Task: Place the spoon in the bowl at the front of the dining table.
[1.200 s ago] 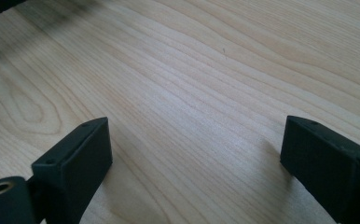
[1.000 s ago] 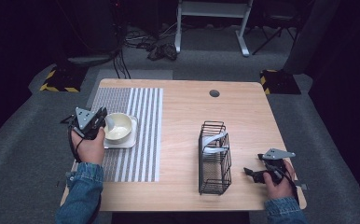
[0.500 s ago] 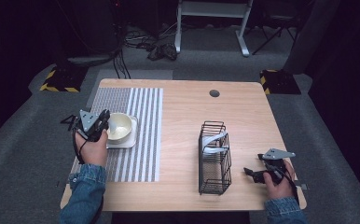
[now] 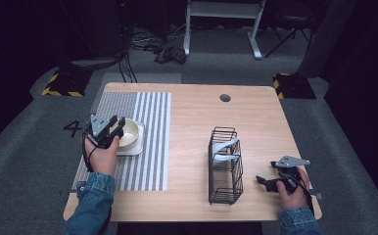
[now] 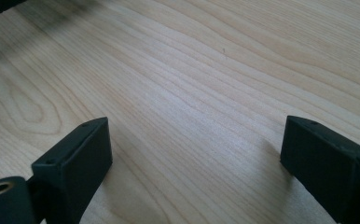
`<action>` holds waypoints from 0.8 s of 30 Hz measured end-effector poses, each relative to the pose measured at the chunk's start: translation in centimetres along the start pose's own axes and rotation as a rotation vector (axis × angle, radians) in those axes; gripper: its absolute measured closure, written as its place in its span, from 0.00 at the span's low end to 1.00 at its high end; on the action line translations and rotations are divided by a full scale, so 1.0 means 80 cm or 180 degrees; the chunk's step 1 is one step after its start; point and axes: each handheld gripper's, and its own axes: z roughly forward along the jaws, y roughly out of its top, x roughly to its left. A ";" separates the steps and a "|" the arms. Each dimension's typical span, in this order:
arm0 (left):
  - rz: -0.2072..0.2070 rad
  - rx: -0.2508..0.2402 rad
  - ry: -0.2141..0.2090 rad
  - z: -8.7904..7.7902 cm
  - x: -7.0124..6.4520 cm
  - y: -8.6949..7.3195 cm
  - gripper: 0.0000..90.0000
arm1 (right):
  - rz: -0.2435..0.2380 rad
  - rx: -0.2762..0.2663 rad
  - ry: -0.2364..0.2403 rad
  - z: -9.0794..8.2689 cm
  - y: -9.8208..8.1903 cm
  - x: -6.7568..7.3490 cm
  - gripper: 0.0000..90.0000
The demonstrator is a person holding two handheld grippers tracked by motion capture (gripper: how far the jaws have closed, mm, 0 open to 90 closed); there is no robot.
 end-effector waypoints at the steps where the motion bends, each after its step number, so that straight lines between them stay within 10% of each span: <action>1: 0.0001 0.0012 -0.0014 0.001 -0.001 0.000 0.72 | -0.0001 0.0000 0.0000 0.000 0.000 0.000 0.10; 24: 0.0074 0.0180 -0.0238 0.015 -0.034 -0.008 0.69 | -0.0002 -0.0001 0.0000 0.000 0.000 0.000 0.10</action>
